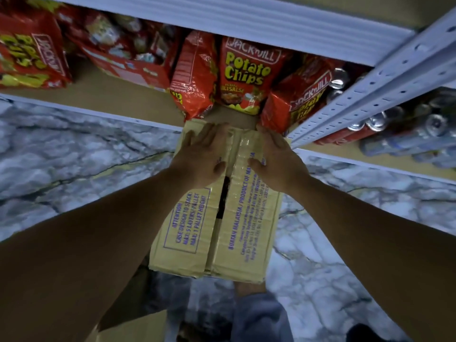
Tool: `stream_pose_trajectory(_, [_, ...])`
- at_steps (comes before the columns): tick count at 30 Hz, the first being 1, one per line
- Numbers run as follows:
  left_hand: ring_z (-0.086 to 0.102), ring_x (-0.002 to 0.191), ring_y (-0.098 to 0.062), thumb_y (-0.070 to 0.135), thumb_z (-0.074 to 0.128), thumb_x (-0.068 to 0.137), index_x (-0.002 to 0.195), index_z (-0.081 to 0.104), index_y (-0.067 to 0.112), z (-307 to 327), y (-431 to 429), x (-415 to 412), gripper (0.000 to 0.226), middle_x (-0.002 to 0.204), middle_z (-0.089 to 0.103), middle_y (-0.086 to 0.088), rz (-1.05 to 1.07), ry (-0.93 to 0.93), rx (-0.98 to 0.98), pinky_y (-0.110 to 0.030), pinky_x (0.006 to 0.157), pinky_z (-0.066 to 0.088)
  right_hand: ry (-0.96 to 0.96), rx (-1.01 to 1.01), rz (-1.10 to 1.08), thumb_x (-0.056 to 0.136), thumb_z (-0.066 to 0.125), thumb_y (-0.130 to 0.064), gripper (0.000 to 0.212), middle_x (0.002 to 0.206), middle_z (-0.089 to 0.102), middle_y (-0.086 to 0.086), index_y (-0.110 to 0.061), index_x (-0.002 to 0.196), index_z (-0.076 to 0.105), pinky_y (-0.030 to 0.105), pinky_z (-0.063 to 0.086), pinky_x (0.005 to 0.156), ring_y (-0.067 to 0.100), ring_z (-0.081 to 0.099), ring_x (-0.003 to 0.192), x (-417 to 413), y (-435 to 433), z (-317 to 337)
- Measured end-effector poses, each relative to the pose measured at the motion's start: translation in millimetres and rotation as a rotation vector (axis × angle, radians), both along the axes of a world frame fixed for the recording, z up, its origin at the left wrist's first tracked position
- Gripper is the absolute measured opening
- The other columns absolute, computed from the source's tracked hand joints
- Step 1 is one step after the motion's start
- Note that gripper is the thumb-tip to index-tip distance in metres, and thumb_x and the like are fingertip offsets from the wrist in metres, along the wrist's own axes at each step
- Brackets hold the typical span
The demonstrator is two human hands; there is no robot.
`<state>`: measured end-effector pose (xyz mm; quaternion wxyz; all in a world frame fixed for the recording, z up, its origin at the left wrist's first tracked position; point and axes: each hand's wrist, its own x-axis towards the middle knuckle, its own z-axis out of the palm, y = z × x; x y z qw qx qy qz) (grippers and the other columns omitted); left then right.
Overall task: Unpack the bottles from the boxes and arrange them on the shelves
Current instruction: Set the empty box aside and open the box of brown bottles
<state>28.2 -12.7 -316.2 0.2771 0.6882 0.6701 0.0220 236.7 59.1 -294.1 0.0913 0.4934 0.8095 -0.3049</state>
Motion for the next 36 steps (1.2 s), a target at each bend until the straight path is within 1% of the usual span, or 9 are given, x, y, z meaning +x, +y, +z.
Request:
stream_pose_trajectory(7, [0.027,0.148,-0.032,0.031,0.060,0.092,0.162,0.003,0.014,3.1,11.6,-5.5,0.092,0.157,0.032,-0.015,-0.040,0.008,0.054,-0.058,0.118,0.023,0.141,0.039,-0.106,0.094,0.063,-0.035,0.076,0.140,0.040,0.017,-0.019,0.158,0.023,0.050,0.046,0.100,0.039,0.043,0.131,-0.6,4.4,-1.2])
stream_pose_trajectory(14, [0.045,0.131,-0.035,0.041,0.048,0.091,0.157,0.035,0.024,27.5,9.4,-19.8,0.069,0.142,0.043,-0.014,0.088,-0.233,0.215,-0.049,0.106,0.043,0.314,0.058,-0.290,0.088,0.064,-0.062,0.081,0.141,0.031,0.007,-0.051,0.152,0.017,0.046,0.050,0.098,0.032,0.045,0.131,8.8,-11.1,21.7])
stream_pose_trajectory(17, [0.047,0.130,-0.028,0.060,0.045,0.092,0.150,0.046,0.024,38.1,-0.3,-28.8,0.068,0.140,0.040,-0.012,0.119,-0.224,0.219,-0.046,0.103,0.047,0.275,0.045,-0.312,0.084,0.066,-0.067,0.079,0.146,0.025,0.003,-0.049,0.148,0.024,0.041,0.050,0.098,0.030,0.051,0.126,15.0,-16.1,29.4])
stream_pose_trajectory(22, [0.038,0.143,-0.028,0.071,0.062,0.077,0.157,0.020,0.025,46.4,-19.9,-36.3,0.101,0.160,0.020,-0.005,0.263,-0.279,0.113,-0.039,0.107,0.043,0.349,0.043,-0.462,0.084,0.077,-0.046,0.085,0.151,0.027,0.003,-0.023,0.150,0.028,0.046,0.051,0.094,0.026,0.044,0.132,16.1,-30.4,39.6])
stream_pose_trajectory(25, [0.028,0.150,-0.027,0.058,0.071,0.080,0.161,0.004,0.026,45.6,-38.8,-38.6,0.110,0.165,0.017,-0.005,0.348,-0.264,0.058,-0.044,0.112,0.041,0.333,-0.037,-0.556,0.086,0.076,-0.031,0.098,0.163,0.015,0.000,-0.032,0.158,0.009,0.048,0.051,0.095,0.032,0.045,0.134,14.8,-44.7,46.3])
stream_pose_trajectory(27, [0.044,0.139,-0.030,0.043,0.075,0.085,0.161,-0.002,0.033,48.1,-51.3,-38.3,0.109,0.159,0.035,-0.006,0.375,-0.259,0.040,-0.045,0.104,0.048,0.292,-0.073,-0.541,0.089,0.072,-0.021,0.105,0.166,0.015,0.003,-0.043,0.157,-0.005,0.050,0.054,0.090,0.038,0.053,0.127,14.1,-58.1,47.6])
stream_pose_trajectory(29, [0.063,0.113,-0.036,0.035,0.073,0.088,0.158,-0.010,0.044,52.8,-64.8,-35.6,0.109,0.134,0.058,-0.012,0.382,-0.206,0.050,-0.046,0.087,0.055,0.256,-0.077,-0.533,0.091,0.064,-0.015,0.104,0.152,0.043,0.015,-0.053,0.151,-0.012,0.046,0.055,0.071,0.040,0.064,0.100,15.2,-74.8,45.1])
stream_pose_trajectory(32, [0.067,0.085,-0.036,0.025,0.065,0.094,0.156,-0.016,0.044,62.9,-89.1,-32.5,0.104,0.099,0.068,-0.017,0.369,-0.135,0.084,-0.036,0.064,0.049,0.213,-0.081,-0.632,0.094,0.055,-0.014,0.096,0.100,0.067,0.018,-0.052,0.152,-0.010,0.034,0.044,0.055,0.034,0.061,0.070,19.0,-100.7,46.1])
stream_pose_trajectory(36, [0.066,0.094,-0.040,0.022,0.060,0.097,0.155,-0.021,0.043,68.8,-119.5,-30.2,0.102,0.114,0.068,-0.021,0.408,-0.113,0.063,-0.037,0.069,0.050,0.238,-0.042,-0.644,0.101,0.048,-0.013,0.087,0.073,0.063,0.009,-0.050,0.155,-0.010,0.041,0.050,0.052,0.030,0.059,0.059,26.5,-132.1,52.8])
